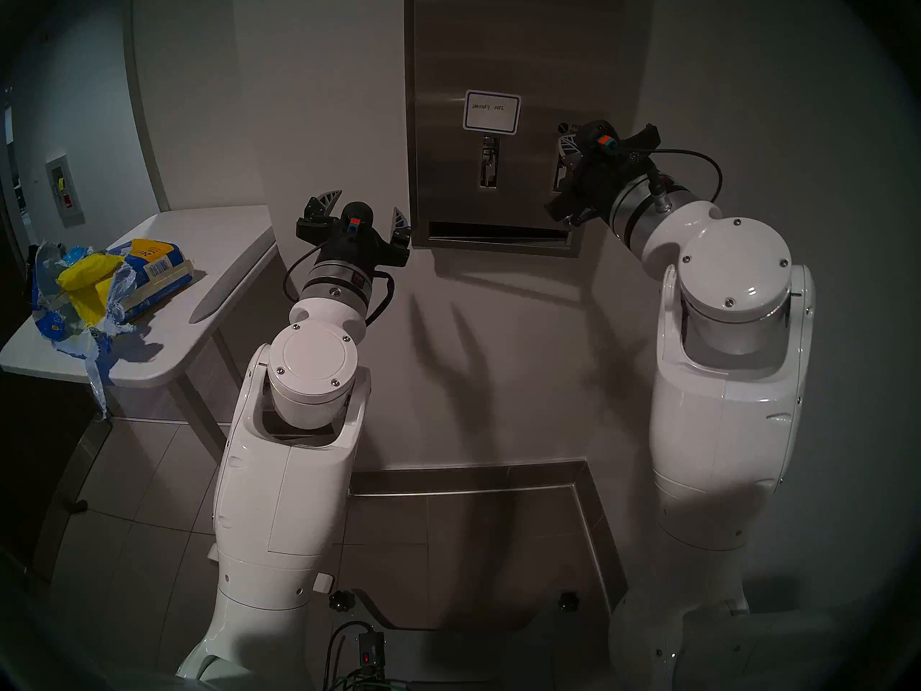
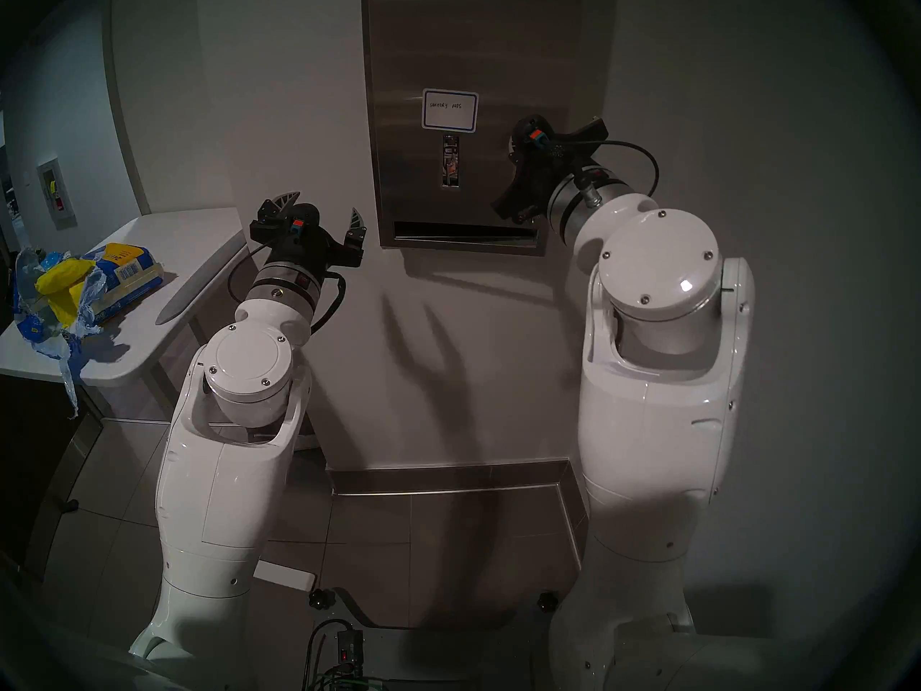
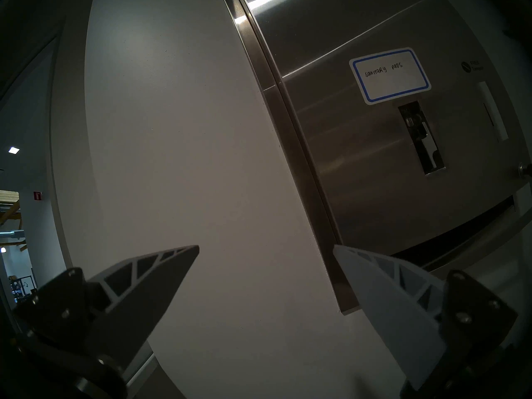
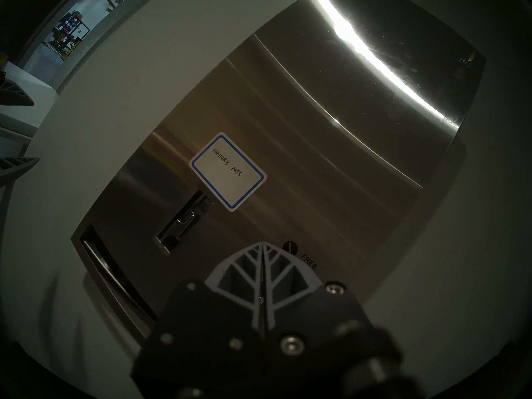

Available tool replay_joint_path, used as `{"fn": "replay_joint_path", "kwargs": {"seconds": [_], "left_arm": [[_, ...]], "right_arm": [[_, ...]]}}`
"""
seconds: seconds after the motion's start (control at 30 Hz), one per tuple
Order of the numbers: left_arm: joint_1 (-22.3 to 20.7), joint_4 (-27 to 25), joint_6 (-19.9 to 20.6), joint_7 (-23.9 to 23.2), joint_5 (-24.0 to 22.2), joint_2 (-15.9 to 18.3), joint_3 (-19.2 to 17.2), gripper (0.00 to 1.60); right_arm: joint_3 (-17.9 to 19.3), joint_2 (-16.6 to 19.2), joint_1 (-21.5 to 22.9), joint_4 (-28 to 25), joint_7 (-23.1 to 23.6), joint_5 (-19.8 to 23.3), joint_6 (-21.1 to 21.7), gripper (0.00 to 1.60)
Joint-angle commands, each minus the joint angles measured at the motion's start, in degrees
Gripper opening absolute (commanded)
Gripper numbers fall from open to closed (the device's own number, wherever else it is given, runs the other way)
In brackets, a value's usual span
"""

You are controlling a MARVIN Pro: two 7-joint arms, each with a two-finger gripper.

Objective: Open the dispenser door, put the pads inside, close the door

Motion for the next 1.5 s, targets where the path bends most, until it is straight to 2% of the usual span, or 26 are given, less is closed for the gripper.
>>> {"fn": "replay_joint_path", "kwargs": {"seconds": [0.0,0.13,0.2,0.33,0.63,0.67,0.7,0.73,0.93,1.0,1.03,1.47], "left_arm": [[-1.36,-1.44,-1.17,0.41,0.04,-0.07,-0.05,1.60],[-1.35,-1.38,-1.19,0.58,0.08,-0.10,0.00,1.60],[-1.35,-1.35,-1.19,0.65,0.10,-0.11,0.02,1.60],[-1.34,-1.30,-1.21,0.82,0.14,-0.13,0.07,1.60],[-1.32,-1.20,-1.19,1.12,0.23,-0.18,0.17,1.60],[-1.33,-1.19,-1.20,1.17,0.23,-0.18,0.19,1.60],[-1.33,-1.18,-1.20,1.19,0.24,-0.19,0.19,1.60],[-1.33,-1.18,-1.21,1.23,0.25,-0.19,0.20,1.60],[-1.34,-1.16,-1.27,1.40,0.28,-0.20,0.25,1.60],[-1.34,-1.16,-1.28,1.42,0.28,-0.20,0.26,1.60],[-1.34,-1.16,-1.32,1.47,0.29,-0.20,0.27,1.60],[-1.36,-1.16,-1.62,1.75,0.30,-0.17,0.33,1.60]], "right_arm": [[0.03,-1.31,6.39,1.84,-3.04,-0.73,-1.30,0.00],[0.23,-1.56,8.85,4.56,-3.86,-1.31,-1.58,0.00],[0.33,-1.70,8.49,4.98,-4.44,-1.49,-1.96,0.00],[0.54,-1.68,11.70,8.55,-4.96,-2.13,-2.17,0.00],[0.49,-2.16,14.57,14.19,-6.67,-3.33,-3.09,0.00],[0.52,-2.16,16.19,15.61,-6.62,-3.50,-2.99,0.00],[0.44,-2.35,14.68,15.11,-7.20,-3.57,-3.41,0.00],[0.45,-2.33,16.29,16.44,-7.07,-3.71,-3.25,0.00],[0.27,-2.76,18.84,20.13,-8.01,-4.52,-3.55,0.00],[0.22,-2.87,18.36,20.12,-8.34,-4.63,-3.76,0.00],[0.13,-2.80,20.12,21.83,-8.40,-5.02,-3.75,0.00],[0.00,-2.96,24.74,27.95,-9.61,-6.84,-4.40,0.00]]}}
